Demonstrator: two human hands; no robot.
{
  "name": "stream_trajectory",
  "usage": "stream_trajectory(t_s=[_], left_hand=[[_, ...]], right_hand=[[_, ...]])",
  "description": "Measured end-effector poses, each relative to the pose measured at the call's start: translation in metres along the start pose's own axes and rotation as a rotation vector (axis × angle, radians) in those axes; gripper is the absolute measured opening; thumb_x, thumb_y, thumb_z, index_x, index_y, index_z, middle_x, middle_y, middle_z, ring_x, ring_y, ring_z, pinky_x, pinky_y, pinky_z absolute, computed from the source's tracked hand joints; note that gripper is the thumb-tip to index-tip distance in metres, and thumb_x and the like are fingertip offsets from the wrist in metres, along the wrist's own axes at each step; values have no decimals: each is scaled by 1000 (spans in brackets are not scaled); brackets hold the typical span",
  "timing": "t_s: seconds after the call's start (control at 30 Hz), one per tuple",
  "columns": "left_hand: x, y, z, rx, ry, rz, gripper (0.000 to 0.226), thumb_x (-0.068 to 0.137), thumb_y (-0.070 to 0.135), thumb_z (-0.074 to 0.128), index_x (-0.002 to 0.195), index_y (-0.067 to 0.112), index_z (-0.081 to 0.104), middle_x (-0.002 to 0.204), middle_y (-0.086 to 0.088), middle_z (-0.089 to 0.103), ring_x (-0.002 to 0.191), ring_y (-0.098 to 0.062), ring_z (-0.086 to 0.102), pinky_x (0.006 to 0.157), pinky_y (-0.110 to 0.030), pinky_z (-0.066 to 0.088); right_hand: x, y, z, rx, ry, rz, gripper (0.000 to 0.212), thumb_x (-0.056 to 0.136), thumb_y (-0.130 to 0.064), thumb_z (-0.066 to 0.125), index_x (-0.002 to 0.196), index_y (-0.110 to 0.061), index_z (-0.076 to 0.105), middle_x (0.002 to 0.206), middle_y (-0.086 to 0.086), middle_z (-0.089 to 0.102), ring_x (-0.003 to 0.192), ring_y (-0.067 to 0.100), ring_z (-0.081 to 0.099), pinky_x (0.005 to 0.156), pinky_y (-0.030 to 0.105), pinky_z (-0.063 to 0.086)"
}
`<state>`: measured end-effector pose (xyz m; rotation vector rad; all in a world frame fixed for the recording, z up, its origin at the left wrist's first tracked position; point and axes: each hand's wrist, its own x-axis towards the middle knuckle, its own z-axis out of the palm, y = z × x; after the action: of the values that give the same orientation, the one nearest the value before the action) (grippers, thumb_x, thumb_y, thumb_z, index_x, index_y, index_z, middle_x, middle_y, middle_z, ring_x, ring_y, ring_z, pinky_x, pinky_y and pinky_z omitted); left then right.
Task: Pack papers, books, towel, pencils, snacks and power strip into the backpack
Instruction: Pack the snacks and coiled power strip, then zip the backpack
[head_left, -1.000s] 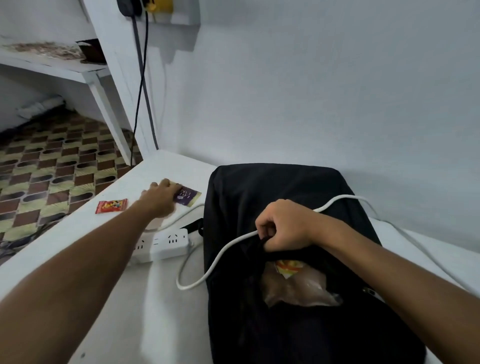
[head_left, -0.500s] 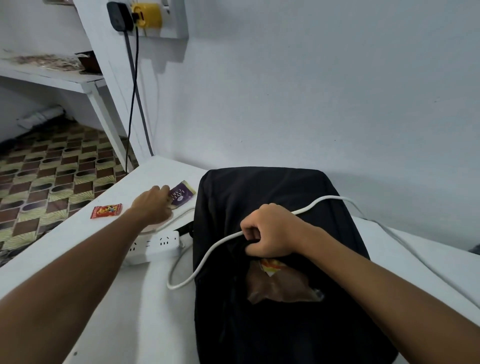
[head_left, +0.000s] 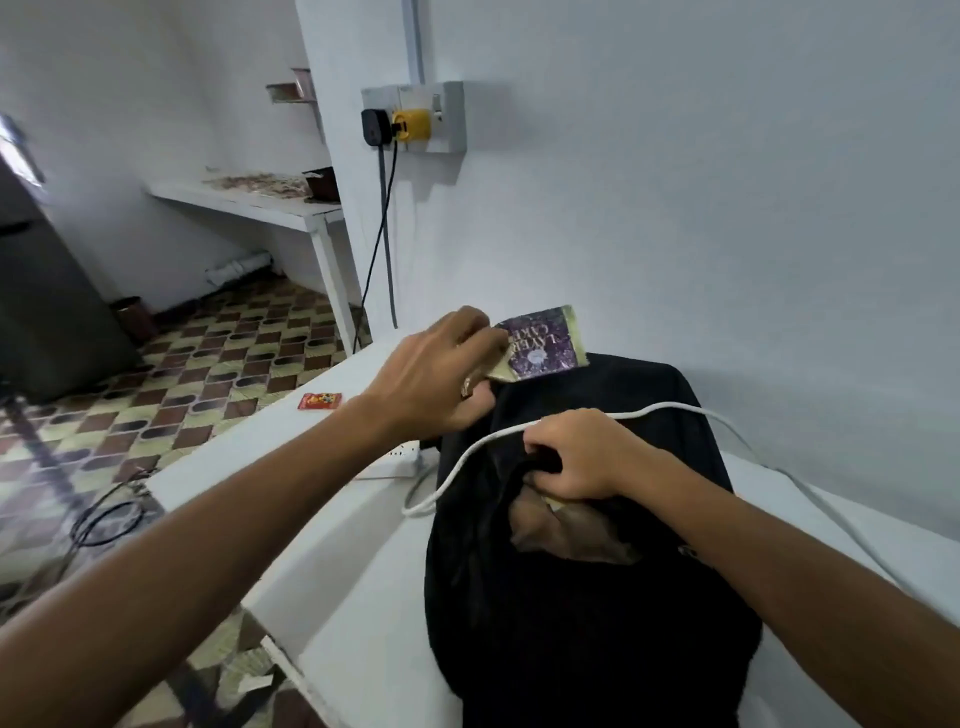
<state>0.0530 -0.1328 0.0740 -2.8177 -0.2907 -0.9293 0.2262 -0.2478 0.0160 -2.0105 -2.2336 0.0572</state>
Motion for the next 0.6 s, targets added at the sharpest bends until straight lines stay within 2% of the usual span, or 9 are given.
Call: stream_trajectory(t_s=[0.1, 0.17, 0.27, 0.33, 0.4, 0.47, 0.6], left_hand=[[-9, 35, -17, -33, 13, 149, 37, 72, 14, 62, 107, 3, 60, 103, -17, 58, 82, -30, 57, 57, -34, 50], [-18, 55, -22, -34, -2, 257, 34, 73, 14, 63, 105, 1, 60, 103, -20, 59, 83, -30, 58, 61, -32, 48], [-33, 79, -15, -52, -32, 361, 24, 73, 9, 60, 94, -1, 65, 98, -21, 61, 78, -32, 55, 64, -34, 46], [-40, 93, -4, -42, -117, 394, 19, 75, 9, 57, 90, 1, 66, 96, -18, 61, 75, -31, 54, 64, -37, 45], [-40, 105, 9, 27, -212, 381, 19, 74, 13, 57, 88, 5, 64, 94, -15, 61, 75, -30, 55, 65, -38, 46], [-36, 114, 18, 116, -267, 295, 19, 71, 19, 55, 84, 6, 62, 87, -12, 60, 73, -30, 55, 65, -39, 48], [-28, 135, 26, 310, -293, 208, 1, 62, 13, 59, 62, 13, 60, 65, -7, 57, 59, -26, 53, 59, -32, 46]], right_hand=[[-6, 9, -12, 96, -147, 89, 21, 76, -39, 64, 89, -25, 56, 91, -6, 61, 84, 16, 58, 74, 31, 48], [-8, 15, -23, 132, -179, 144, 21, 83, -37, 64, 99, -24, 60, 93, -5, 60, 88, 17, 61, 78, 30, 50], [-11, 9, -52, 34, -73, 81, 11, 83, -30, 60, 81, -20, 63, 78, -5, 62, 72, 16, 59, 66, 33, 49], [-15, -1, -66, 91, -17, 21, 6, 74, -20, 63, 79, -20, 65, 75, -7, 62, 72, 14, 57, 66, 32, 48], [-19, -8, -75, 81, -36, -9, 15, 72, -12, 60, 83, -18, 67, 75, -8, 60, 74, 14, 55, 68, 29, 47], [-19, -12, -81, 37, -65, -4, 20, 71, -8, 56, 84, -20, 66, 77, -8, 58, 76, 14, 54, 68, 29, 47], [-24, -15, -90, -8, -32, 4, 22, 73, -7, 56, 87, -21, 66, 77, -8, 55, 77, 16, 53, 68, 28, 45]])
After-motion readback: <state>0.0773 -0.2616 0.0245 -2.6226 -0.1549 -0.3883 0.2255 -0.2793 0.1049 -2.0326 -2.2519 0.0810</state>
